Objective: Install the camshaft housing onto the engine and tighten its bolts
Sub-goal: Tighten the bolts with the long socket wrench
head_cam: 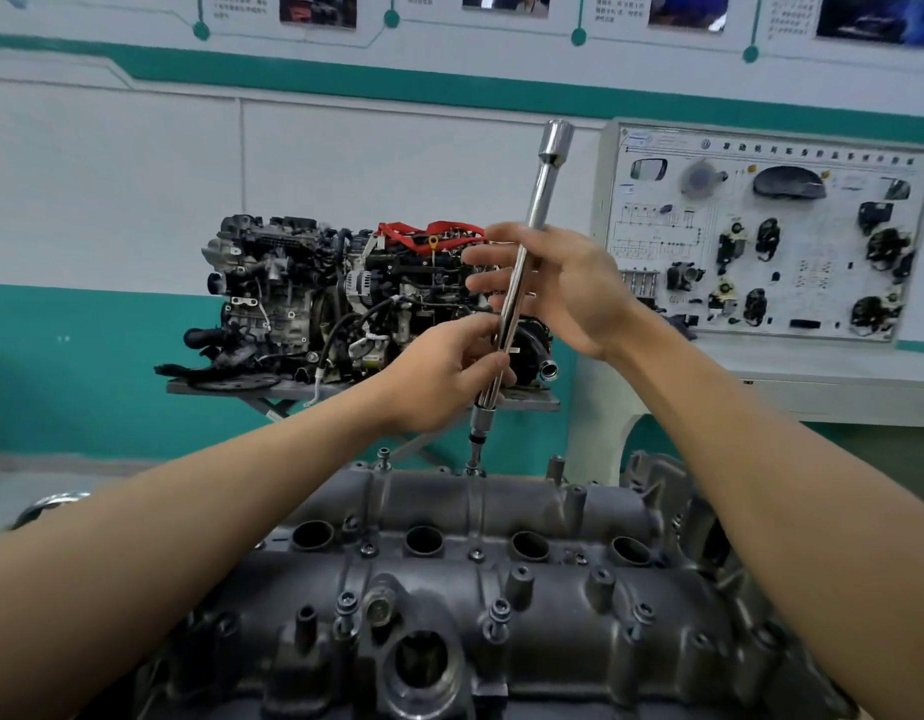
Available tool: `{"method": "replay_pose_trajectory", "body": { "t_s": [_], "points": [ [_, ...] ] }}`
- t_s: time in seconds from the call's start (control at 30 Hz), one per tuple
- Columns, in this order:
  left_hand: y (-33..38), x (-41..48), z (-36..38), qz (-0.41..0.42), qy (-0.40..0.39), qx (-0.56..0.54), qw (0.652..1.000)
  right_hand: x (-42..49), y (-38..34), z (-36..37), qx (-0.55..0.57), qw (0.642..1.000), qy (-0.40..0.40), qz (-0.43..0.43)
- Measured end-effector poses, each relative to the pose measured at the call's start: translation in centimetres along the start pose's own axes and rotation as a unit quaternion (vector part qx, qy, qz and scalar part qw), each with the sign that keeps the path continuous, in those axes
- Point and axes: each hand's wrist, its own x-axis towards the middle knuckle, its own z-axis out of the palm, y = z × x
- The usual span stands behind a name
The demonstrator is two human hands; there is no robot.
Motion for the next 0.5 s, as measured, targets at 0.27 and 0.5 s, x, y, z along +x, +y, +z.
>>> {"method": "replay_pose_trajectory", "body": {
  "t_s": [0.27, 0.5],
  "points": [
    [-0.5, 0.0, 0.9, -0.023, 0.120, 0.007, 0.993, 0.0, 0.6, 0.9, -0.050, 0.993, 0.099, -0.047],
    [-0.1, 0.3, -0.2, -0.055, -0.008, -0.054, 0.997, 0.3, -0.1, -0.6, -0.021, 1.000, 0.002, 0.003]
  ]
}}
